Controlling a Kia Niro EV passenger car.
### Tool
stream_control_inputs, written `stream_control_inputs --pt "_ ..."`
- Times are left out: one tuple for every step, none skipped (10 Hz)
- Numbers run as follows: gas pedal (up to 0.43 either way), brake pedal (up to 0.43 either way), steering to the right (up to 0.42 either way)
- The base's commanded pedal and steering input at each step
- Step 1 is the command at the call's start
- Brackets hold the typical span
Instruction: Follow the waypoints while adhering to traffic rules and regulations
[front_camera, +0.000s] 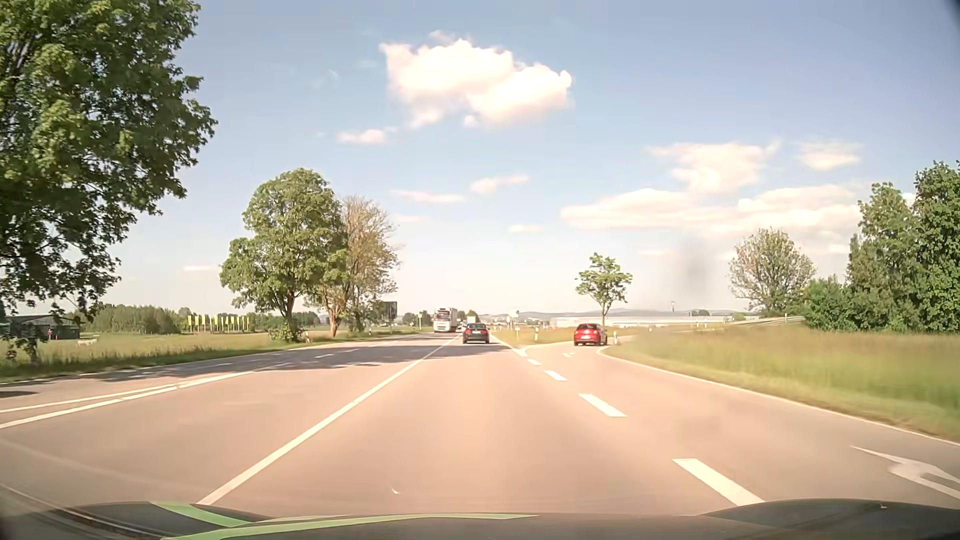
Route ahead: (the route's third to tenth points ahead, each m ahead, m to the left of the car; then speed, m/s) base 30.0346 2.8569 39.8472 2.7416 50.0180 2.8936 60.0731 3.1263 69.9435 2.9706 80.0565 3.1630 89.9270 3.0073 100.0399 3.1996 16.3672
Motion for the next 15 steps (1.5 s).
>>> stream_control_inputs --pt "0.118 0.000 -0.002" --pt "0.118 0.000 -0.002" --pt "0.118 0.000 -0.001" --pt "0.118 0.000 -0.001" --pt "0.118 0.000 -0.001" --pt "0.118 0.000 0.000" --pt "0.118 0.000 -0.001" --pt "0.118 0.000 0.000" --pt "0.118 0.000 0.000" --pt "0.118 0.000 0.000" --pt "0.130 0.000 0.000" --pt "0.130 0.000 0.000" --pt "0.130 0.000 0.000" --pt "0.130 0.000 0.000" --pt "0.130 0.000 0.000"
